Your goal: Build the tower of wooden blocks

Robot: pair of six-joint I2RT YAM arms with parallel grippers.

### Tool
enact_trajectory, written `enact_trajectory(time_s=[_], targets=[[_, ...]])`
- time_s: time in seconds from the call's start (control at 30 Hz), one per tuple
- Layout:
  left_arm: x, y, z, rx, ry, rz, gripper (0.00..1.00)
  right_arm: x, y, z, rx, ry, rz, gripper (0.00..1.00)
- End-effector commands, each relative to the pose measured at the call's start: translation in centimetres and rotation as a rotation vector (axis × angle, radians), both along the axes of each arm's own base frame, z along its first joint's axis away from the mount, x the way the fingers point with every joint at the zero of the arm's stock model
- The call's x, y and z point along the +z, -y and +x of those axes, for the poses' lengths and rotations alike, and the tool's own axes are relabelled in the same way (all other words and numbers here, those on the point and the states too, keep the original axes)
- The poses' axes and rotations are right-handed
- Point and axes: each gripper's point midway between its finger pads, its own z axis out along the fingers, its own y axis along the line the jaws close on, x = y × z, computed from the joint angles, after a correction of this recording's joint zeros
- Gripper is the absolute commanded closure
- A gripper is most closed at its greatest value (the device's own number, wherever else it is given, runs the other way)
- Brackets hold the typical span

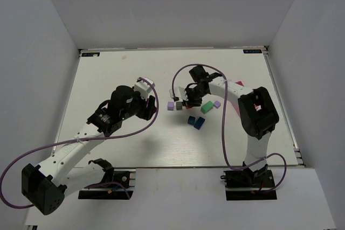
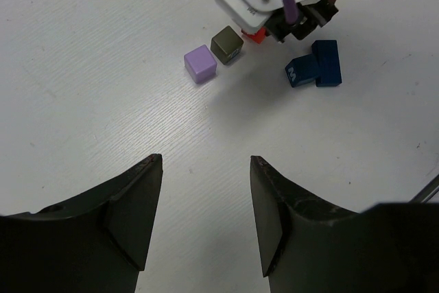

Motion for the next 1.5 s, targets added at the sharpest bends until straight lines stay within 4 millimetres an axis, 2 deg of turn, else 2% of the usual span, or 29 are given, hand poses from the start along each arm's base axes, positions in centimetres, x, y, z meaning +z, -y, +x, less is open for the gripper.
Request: enact_trajectory(time_s=[0.0, 0.5, 0.83, 1.13, 1.47], targets=[[0.7, 0.3, -0.4, -0.021, 0.019, -0.020, 0.36, 0.2, -0.8, 0.2, -0.068, -0.038, -0.006, 1.00], [0.7, 0.2, -0.2, -0.013, 0.022, -0.017, 0.36, -1.2, -1.4, 1.1, -0.136, -0.017, -0.066, 0.98], [0.7, 0.2, -0.2, -0.013, 0.022, -0.017, 0.36, -1.3, -1.5, 1.5, -0.161, 0.024, -0.079, 0.97], [0.7, 0.2, -0.2, -0.013, 0.022, -0.017, 0.36, -1.4, -1.7, 1.1, -0.147, 0.027, -0.091, 0.89], [0.7, 0.2, -0.2, -0.013, 0.022, -0.017, 0.36, -1.7, -1.6, 0.4, -0.127, 0.014, -0.115, 0.89]])
